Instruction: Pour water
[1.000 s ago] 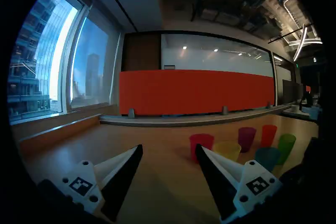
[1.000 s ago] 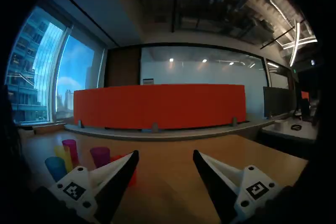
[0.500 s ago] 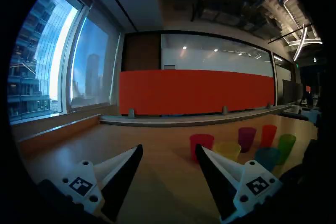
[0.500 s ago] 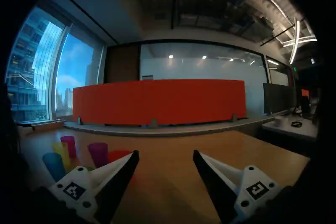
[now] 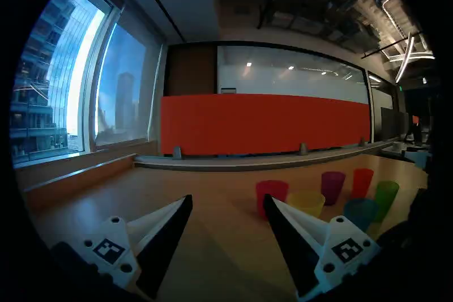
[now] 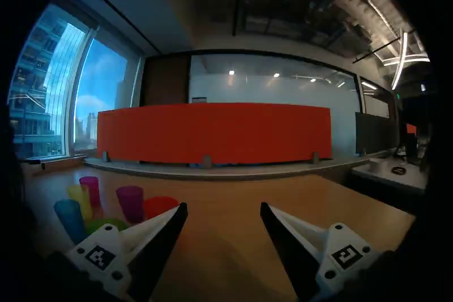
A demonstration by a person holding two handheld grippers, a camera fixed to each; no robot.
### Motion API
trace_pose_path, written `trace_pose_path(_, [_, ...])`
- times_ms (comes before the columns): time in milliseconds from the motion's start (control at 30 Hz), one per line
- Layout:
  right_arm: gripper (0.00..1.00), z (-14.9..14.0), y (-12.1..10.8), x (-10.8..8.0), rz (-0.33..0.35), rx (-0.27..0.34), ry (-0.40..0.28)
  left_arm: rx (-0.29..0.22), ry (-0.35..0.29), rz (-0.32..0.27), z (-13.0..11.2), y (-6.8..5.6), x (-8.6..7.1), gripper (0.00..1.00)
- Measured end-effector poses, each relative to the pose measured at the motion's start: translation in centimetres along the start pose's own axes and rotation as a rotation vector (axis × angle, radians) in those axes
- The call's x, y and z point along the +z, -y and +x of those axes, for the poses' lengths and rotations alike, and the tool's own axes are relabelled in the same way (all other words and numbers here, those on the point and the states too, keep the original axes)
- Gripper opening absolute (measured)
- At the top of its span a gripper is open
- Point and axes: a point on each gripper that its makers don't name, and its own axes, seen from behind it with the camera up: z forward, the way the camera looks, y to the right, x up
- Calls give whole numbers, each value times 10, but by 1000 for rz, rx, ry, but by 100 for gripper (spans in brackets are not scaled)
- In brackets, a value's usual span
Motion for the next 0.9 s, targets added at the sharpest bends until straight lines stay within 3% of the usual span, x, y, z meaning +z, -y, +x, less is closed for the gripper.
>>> trace_pose_path(900, [100,-1,1,0,0,-1,4,0,0,0,0,0,0,92])
